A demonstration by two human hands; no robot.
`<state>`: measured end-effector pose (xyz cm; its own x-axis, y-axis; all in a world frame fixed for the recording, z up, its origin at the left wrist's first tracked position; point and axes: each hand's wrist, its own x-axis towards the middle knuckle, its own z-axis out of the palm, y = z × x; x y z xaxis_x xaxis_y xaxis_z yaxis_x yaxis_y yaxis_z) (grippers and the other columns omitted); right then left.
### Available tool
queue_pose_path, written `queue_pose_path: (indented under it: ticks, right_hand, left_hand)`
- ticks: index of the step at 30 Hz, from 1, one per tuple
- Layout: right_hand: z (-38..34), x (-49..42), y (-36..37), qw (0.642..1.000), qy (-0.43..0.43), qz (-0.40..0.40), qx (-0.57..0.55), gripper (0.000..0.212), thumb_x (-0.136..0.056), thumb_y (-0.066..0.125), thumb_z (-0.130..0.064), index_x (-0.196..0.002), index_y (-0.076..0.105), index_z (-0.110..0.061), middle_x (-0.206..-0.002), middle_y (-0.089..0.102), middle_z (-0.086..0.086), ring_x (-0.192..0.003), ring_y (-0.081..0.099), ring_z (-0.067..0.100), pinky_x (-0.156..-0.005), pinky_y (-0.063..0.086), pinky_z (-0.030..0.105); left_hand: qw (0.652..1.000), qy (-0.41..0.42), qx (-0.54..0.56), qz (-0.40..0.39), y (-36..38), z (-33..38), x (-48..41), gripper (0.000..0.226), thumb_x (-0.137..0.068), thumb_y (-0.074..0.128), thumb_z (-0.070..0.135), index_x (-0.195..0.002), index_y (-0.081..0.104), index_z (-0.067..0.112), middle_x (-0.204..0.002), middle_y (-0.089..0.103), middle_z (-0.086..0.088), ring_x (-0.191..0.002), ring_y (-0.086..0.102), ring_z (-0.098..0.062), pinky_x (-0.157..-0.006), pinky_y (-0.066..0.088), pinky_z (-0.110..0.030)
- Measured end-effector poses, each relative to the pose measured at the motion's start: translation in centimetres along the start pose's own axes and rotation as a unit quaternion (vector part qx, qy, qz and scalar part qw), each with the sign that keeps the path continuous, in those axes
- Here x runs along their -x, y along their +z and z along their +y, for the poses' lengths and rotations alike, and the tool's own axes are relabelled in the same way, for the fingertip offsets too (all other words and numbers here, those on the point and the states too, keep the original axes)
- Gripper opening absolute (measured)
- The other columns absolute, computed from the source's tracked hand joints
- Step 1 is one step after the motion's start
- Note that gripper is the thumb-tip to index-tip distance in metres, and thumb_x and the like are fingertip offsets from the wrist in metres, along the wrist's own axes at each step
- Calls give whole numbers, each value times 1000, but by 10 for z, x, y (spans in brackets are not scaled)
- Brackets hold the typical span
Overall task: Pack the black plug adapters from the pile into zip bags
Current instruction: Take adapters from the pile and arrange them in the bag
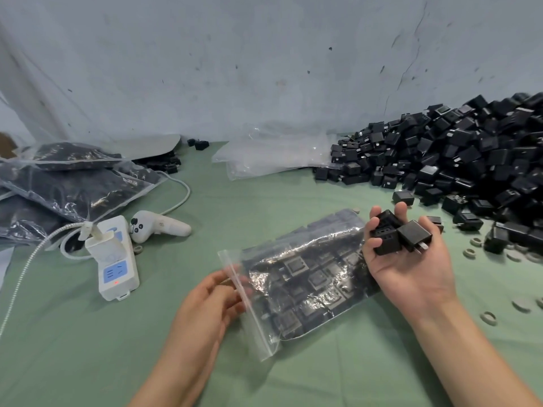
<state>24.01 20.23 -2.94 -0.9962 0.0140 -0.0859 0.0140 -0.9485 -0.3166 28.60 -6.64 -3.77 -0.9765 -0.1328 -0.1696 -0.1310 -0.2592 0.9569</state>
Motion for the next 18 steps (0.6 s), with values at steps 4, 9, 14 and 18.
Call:
queue_pose_path:
  ticks: [4, 9, 14, 18]
  right_hand:
    - [1, 0, 1, 1000, 3, 3, 7, 35, -100, 43, -45, -99, 73, -26, -116, 66, 4, -87, 65, 17, -65, 50, 23]
    - [3, 0, 1, 1000, 6, 4, 17, 35, -100, 44, -45, -99, 73, -25, -116, 66, 5, -85, 66, 18, -62, 51, 24]
    - [6, -2, 4, 1000, 10, 2, 23, 35, -99, 45, -44, -98, 73, -24, -118, 66, 6, -86, 66, 19, -63, 51, 24]
    - [10, -3, 7, 1000, 16, 1, 27, 36, -99, 45, -45, -96, 74, -24, -117, 67, 7, -87, 66, 20, -62, 52, 25]
  left_hand:
    - [999, -18, 43, -6, 4, 2, 1, 23, -87, 67, 19, -102, 68, 1, -92, 75, -13, -83, 74, -22, -67, 60, -24]
    - [999, -30, 43, -14, 16, 4, 0, 8, -96, 56, 5, -100, 58, -1, -101, 75, -17, -87, 75, -18, -68, 59, -21]
    - [991, -78, 106, -28, 25, 12, 2, 8, -101, 47, 6, -97, 51, 1, -101, 72, -27, -93, 74, -33, -69, 62, -31]
    - [980, -112, 157, -55, 29, 15, 1, 14, -102, 44, 7, -102, 53, -4, -104, 70, -32, -95, 73, -37, -70, 63, -36]
